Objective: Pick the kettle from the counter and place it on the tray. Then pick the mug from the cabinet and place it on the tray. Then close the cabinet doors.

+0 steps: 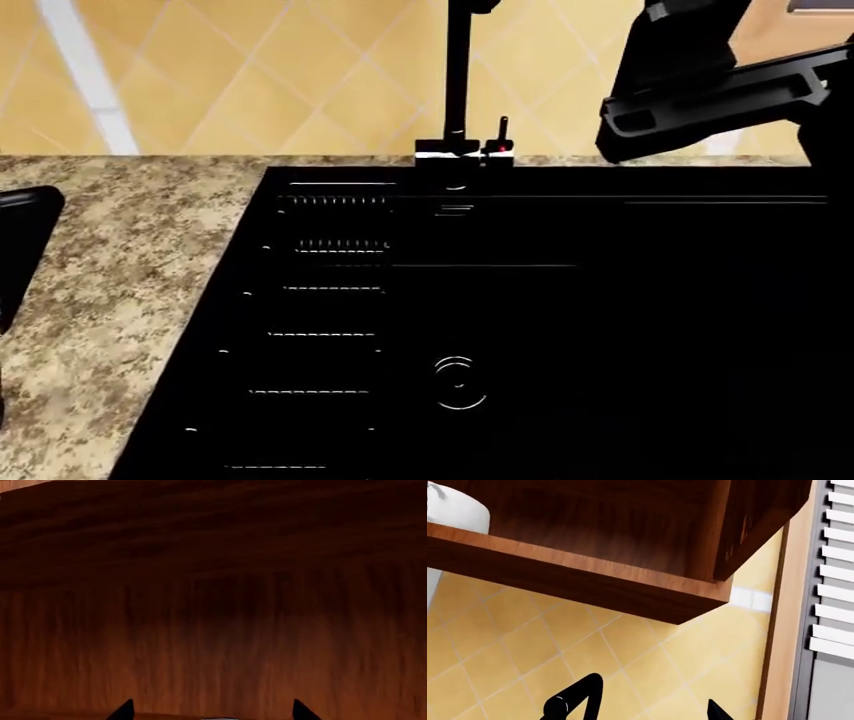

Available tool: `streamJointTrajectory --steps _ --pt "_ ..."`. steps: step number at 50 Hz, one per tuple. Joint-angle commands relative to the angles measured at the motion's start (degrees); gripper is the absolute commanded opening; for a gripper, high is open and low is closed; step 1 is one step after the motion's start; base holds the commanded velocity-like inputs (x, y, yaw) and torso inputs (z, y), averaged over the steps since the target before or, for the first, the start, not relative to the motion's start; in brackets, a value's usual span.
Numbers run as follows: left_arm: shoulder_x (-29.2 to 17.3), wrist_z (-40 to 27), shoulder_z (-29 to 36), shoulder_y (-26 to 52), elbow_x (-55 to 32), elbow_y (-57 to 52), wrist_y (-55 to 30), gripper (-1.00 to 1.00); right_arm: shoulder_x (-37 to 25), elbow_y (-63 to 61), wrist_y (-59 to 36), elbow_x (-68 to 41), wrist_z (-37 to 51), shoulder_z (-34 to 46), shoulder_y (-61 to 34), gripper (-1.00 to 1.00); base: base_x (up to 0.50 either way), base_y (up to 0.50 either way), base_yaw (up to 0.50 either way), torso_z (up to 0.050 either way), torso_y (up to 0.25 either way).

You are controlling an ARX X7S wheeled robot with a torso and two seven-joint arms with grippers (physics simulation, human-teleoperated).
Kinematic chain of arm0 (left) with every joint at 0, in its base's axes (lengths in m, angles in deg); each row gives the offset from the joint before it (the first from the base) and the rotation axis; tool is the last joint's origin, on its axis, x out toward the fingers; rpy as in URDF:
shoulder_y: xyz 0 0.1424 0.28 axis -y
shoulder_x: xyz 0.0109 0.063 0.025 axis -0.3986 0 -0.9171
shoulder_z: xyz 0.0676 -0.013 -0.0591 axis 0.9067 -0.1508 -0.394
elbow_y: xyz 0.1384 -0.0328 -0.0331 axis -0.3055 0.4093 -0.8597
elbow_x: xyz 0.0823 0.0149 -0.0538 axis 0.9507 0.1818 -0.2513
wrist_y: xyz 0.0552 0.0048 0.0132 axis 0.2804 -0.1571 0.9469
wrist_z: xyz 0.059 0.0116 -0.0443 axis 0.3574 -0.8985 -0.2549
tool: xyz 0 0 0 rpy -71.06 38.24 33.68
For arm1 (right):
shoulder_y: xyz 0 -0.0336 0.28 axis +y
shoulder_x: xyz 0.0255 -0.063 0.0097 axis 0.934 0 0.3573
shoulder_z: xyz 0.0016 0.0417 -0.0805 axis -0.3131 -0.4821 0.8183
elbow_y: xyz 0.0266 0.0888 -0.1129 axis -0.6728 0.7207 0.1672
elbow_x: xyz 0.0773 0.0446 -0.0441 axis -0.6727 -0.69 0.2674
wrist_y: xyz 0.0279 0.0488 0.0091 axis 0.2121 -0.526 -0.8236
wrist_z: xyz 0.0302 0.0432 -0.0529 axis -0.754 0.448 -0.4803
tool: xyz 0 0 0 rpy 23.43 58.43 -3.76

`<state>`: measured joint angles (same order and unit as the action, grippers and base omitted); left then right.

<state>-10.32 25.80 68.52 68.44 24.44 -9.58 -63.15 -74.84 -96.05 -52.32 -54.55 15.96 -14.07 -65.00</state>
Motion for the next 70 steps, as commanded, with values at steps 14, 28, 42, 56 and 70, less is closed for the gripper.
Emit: streamJointTrajectory --steps 14,28,42,56,70 --pt "-2.2 -0.8 -0.5 -12.1 -0.7 -3.9 -3.7 1.00 1.5 0.0 0.2 4.8 -2.3 1.1 4.3 1.00 0.00 0.00 0.00 0.000 0.001" --pt "-3.8 -1.0 -1.5 -24.0 -1.2 -15.0 -9.0 -1.00 3.3 0.0 0.4 6.5 -2.7 2.5 5.6 1.00 0.00 0.00 0.00 0.000 0.000" --pt "-4.3 -2.1 -2.7 -22.6 -2.5 -19.0 -1.9 -1.00 3.2 -0.4 1.2 7.7 -3.3 2.5 7.2 1.00 0.00 0.00 0.00 0.000 0.000" --pt "-4.7 -2.4 -2.9 -12.6 -3.2 -27.2 -3.0 -1.00 3.1 -3.2 2.9 2.8 1.3 2.6 6.3 1.00 0.00 0.00 0.00 0.000 0.000" --pt "-6.2 2.4 -2.9 -12.4 -5.3 -43.8 -15.7 -1.00 2.0 -5.5 5.0 0.1 4.6 2.3 7.8 1.00 -0.37 0.00 0.00 0.000 0.000"
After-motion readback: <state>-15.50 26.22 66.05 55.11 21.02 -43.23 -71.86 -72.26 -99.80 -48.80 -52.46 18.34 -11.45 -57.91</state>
